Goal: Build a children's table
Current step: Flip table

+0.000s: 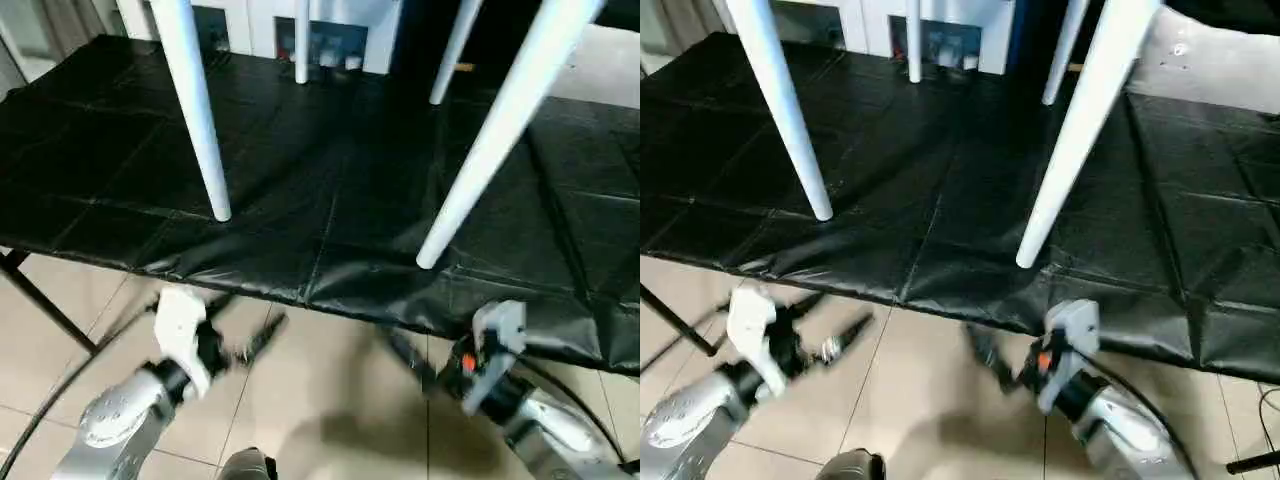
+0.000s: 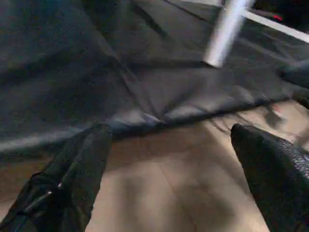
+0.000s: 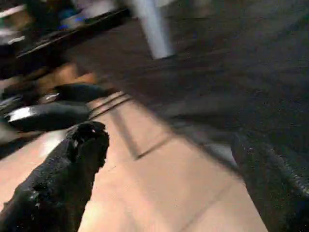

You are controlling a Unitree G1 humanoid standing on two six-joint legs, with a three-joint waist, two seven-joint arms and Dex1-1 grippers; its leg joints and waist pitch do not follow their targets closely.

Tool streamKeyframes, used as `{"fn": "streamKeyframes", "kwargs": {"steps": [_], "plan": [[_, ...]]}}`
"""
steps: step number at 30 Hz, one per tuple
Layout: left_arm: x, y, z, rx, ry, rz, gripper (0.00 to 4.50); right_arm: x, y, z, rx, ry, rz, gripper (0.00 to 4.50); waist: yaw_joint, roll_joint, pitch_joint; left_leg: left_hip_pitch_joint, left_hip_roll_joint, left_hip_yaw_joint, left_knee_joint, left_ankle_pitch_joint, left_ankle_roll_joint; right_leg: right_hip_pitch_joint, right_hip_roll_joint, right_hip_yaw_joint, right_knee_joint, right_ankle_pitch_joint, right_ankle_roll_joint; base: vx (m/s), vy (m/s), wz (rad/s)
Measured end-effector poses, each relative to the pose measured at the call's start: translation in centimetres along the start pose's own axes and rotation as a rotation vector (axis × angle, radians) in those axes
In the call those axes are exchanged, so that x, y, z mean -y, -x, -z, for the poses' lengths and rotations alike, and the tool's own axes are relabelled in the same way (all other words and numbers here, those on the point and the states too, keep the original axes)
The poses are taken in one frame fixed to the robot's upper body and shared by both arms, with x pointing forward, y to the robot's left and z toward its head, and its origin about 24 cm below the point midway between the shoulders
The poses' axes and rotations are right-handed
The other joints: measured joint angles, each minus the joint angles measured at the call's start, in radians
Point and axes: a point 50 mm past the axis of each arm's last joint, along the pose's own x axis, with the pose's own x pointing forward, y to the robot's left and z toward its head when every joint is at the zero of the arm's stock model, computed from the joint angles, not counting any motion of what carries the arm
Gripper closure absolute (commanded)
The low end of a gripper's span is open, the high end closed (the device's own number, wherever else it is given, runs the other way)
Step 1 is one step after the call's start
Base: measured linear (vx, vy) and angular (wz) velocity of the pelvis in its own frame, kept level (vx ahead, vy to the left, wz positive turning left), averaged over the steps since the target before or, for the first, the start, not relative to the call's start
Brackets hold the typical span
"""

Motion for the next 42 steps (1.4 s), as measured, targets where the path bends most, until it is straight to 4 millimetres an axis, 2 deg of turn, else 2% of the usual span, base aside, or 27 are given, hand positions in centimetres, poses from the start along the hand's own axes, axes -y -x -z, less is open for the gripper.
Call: {"fn": "streamKeyframes", "kwargs": {"steps": [2, 4, 6, 8, 12, 14, 17, 20, 22, 24, 26, 28, 31, 36, 39, 42], "plan": [[0.1, 0.2, 0.3, -0.038, 0.003, 0.051, 0.12, 0.1, 0.4, 0.5, -0.051, -0.002, -0.057, 0.00, 0.002, 0.000, 0.001, 0.009, 0.000, 0.004, -0.007, 0.000, 0.000, 0.003, -0.001, 0.001, -0.009, 0.004, 0.000, -0.026, 0.011, 0.00], [0.2, 0.3, 0.8, -0.073, 0.009, 0.090, 0.12, 0.4, 0.5, 1.0, -0.091, -0.002, -0.101, 0.00, 0.004, -0.001, 0.001, 0.013, -0.001, 0.012, -0.010, 0.000, 0.000, 0.004, -0.006, 0.002, -0.009, 0.005, 0.000, 0.000, 0.000, 0.00], [-0.1, 0.5, 1.9, -0.156, 0.009, 0.135, 0.12, 1.1, 0.3, 2.2, -0.163, 0.006, -0.136, 0.00, 0.004, -0.003, 0.000, 0.016, 0.000, 0.021, -0.011, 0.002, 0.003, 0.003, -0.009, 0.006, -0.009, 0.007, 0.001, 0.000, 0.000, 0.00], [-0.9, 0.6, 3.4, -0.266, 0.011, 0.139, 0.12, 2.1, -0.3, 3.3, -0.230, 0.033, -0.129, 0.00, 0.001, -0.004, 0.000, 0.017, 0.000, 0.024, -0.012, 0.004, 0.003, 0.002, -0.009, 0.009, -0.009, 0.009, 0.001, 0.000, 0.000, 0.00], [-2.5, 0.6, 6.6, -0.440, 0.077, 0.085, 0.12, 3.7, -1.5, 5.9, -0.333, 0.058, -0.084, 0.00, -0.003, -0.005, -0.001, 0.014, 0.000, 0.030, -0.012, 0.008, 0.009, 0.000, -0.011, 0.012, -0.009, 0.009, 0.000, 0.000, 0.000, 0.00], [-3.3, 0.2, 7.5, -0.486, 0.123, 0.043, 0.12, 4.2, -2.2, 6.5, -0.348, 0.047, -0.058, 0.00, -0.005, -0.006, -0.002, 0.006, 0.000, 0.030, -0.012, 0.012, 0.016, -0.004, -0.011, 0.011, -0.008, 0.011, 0.001, 0.000, 0.000, 0.00], [-4.3, -0.3, 9.3, -0.584, 0.166, -0.025, 0.12, 4.8, -2.9, 8.5, -0.434, 0.026, 0.000, 0.00, -0.006, -0.010, -0.004, 0.004, 0.000, 0.030, -0.012, 0.014, 0.019, -0.006, -0.012, 0.009, -0.009, 0.013, 0.003, 0.000, 0.000, 0.00], [-4.6, -1.2, 12.2, -0.714, 0.198, -0.123, 0.12, 5.0, -3.4, 12.1, -0.553, -0.083, 0.122, 0.00, -0.006, -0.011, -0.006, 0.005, -0.001, 0.031, -0.012, 0.013, 0.019, -0.005, -0.014, 0.008, -0.009, 0.013, 0.002, 0.000, 0.000, 0.00], [-3.5, -1.3, 14.2, -0.782, 0.222, -0.148, 0.12, 3.7, -3.3, 14.7, -0.620, -0.168, 0.155, 0.00, -0.007, -0.012, -0.005, 0.004, -0.001, 0.033, -0.013, 0.011, 0.016, -0.004, -0.016, 0.008, -0.010, 0.013, 0.002, 0.000, 0.000, 0.00], [-2.7, -1.1, 15.7, -0.821, 0.262, -0.210, 0.12, 3.3, -2.7, 16.8, -0.665, -0.257, 0.283, 0.00, -0.009, -0.010, -0.004, 0.004, -0.002, 0.034, -0.013, 0.011, 0.017, -0.005, -0.018, 0.009, -0.009, 0.013, 0.002, 0.000, 0.000, 0.00], [-2.5, -1.1, 16.3, -0.809, 0.296, -0.283, 0.12, 3.7, -2.0, 17.6, -0.656, -0.346, 0.441, 0.00, -0.008, -0.006, -0.003, 0.004, -0.003, 0.034, -0.013, 0.011, 0.018, -0.005, -0.018, 0.009, -0.009, 0.014, 0.001, 0.000, 0.000, 0.00], [-2.5, -1.5, 16.6, -0.772, 0.324, -0.396, 0.12, 4.6, -1.1, 18.1, -0.653, -0.399, 0.638, 0.00, -0.008, 0.002, -0.002, 0.006, -0.002, 0.037, -0.013, 0.011, 0.017, -0.004, -0.020, 0.009, -0.009, 0.014, 0.000, 0.000, 0.000, 0.00], [-2.4, -1.9, 16.9, -0.756, 0.350, -0.478, 0.12, 4.8, -0.2, 18.9, -0.691, -0.415, 0.796, 0.00, -0.006, 0.006, -0.003, 0.009, -0.001, 0.044, -0.016, 0.011, 0.017, -0.004, -0.023, 0.009, -0.009, 0.014, 0.000, 0.000, 0.000, 0.00], [-1.9, -1.8, 17.5, -0.764, 0.358, -0.480, 0.12, 3.0, 0.5, 20.8, -0.768, -0.444, 0.847, 0.00, -0.008, 0.010, -0.001, 0.003, 0.000, 0.049, -0.017, 0.013, 0.019, -0.009, -0.023, 0.011, -0.011, 0.014, 0.000, 0.000, 0.000, 0.00], [-2.4, -1.6, 17.5, -0.759, 0.296, -0.528, 0.12, 3.1, 0.5, 20.7, -0.769, -0.419, 0.850, 0.00, -0.008, 0.010, -0.001, -0.003, 0.000, 0.053, -0.018, 0.014, 0.022, -0.018, -0.023, 0.015, -0.010, 0.018, 0.006, 0.000, 0.000, 0.00], [-2.6, -1.7, 17.4, -0.760, 0.286, -0.535, 0.12, 3.1, 0.5, 20.8, -0.786, -0.407, 0.861, 0.00, -0.008, 0.010, -0.001, -0.003, 0.000, 0.053, -0.018, 0.014, 0.022, -0.018, -0.023, 0.015, -0.010, 0.018, 0.007, 0.000, 0.000, 0.00]]}}
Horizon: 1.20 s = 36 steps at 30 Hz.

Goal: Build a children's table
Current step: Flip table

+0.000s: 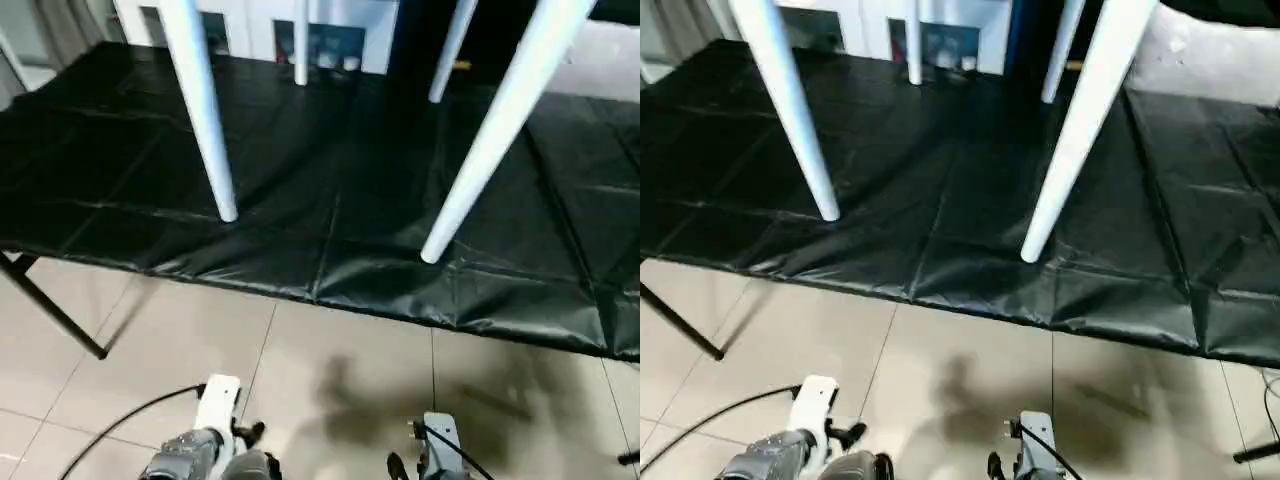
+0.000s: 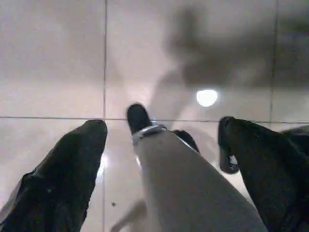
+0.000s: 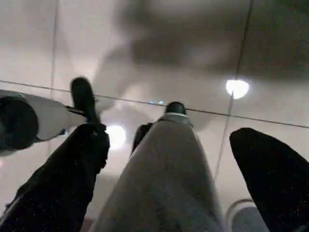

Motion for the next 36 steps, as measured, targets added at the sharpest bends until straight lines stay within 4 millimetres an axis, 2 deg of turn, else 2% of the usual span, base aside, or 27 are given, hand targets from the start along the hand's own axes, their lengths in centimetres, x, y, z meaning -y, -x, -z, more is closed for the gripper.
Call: {"fn": "streamKeyframes", "kwargs": {"steps": [10, 36], "plan": [[0.00, 0.02, 0.55, -0.021, -0.005, 0.001, 0.12, -0.25, -0.06, -0.05, -0.010, -0.004, 0.001, 0.00, 0.001, 0.000, 0.001, 0.004, -0.001, 0.006, -0.006, 0.000, 0.000, -0.002, 0.000, 0.006, -0.002, 0.000, 0.000, 0.000, 0.000, 0.00], [0.00, 0.02, 0.55, -0.021, -0.006, 0.001, 0.12, -0.25, -0.06, -0.07, -0.010, -0.004, 0.001, 0.00, 0.001, -0.002, 0.002, 0.003, -0.001, 0.009, -0.018, 0.000, 0.000, -0.002, 0.000, 0.006, -0.016, 0.000, 0.000, 0.000, 0.000, 0.00]]}}
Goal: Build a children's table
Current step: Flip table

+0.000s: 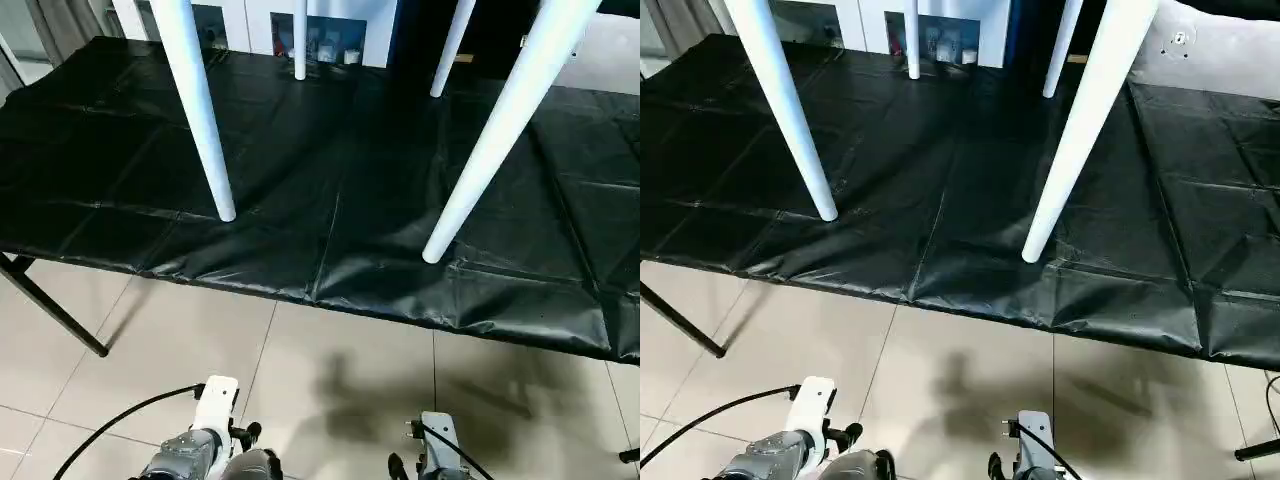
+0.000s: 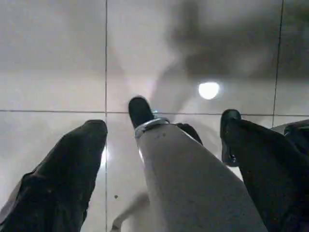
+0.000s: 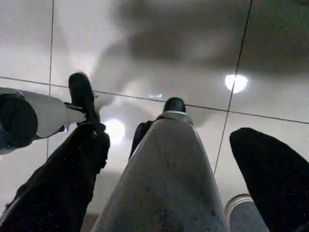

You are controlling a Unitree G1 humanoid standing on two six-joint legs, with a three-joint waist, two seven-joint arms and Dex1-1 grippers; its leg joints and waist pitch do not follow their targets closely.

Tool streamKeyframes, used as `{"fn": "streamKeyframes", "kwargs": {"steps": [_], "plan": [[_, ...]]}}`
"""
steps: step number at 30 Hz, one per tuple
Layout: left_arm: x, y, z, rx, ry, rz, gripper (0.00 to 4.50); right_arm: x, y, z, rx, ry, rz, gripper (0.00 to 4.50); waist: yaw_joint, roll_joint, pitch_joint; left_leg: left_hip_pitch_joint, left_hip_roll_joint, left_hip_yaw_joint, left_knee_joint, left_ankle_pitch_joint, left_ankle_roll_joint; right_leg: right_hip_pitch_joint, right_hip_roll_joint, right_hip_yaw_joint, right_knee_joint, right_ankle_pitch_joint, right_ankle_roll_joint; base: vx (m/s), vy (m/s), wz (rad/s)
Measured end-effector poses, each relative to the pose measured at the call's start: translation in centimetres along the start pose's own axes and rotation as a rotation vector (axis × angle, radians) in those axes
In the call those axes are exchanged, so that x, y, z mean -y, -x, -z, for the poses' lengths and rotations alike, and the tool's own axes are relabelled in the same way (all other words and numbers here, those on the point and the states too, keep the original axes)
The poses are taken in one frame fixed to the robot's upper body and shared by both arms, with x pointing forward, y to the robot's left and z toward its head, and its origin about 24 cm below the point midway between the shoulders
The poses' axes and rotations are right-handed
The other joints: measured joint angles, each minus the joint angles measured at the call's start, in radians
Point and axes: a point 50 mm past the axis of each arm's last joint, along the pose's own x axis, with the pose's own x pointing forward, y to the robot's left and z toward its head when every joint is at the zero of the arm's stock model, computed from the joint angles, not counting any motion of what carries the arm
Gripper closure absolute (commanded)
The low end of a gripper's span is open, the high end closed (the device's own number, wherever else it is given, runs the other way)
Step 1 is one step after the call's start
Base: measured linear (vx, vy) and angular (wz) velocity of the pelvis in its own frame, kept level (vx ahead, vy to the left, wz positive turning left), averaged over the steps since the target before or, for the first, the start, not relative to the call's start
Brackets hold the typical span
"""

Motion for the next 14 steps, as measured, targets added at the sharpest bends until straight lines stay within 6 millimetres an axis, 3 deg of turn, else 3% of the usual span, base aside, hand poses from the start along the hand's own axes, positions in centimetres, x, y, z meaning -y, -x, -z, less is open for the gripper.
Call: {"fn": "streamKeyframes", "kwargs": {"steps": [14], "plan": [[0.00, 0.00, 0.00, 0.000, 0.000, 0.000, 0.12, 0.00, 0.00, -0.06, 0.002, 0.000, 0.000, 0.00, 0.000, 0.000, 0.003, 0.000, 0.000, 0.001, -0.003, 0.000, 0.000, -0.001, 0.000, 0.000, -0.002, 0.000, 0.000, 0.000, 0.000, 0.00]]}}
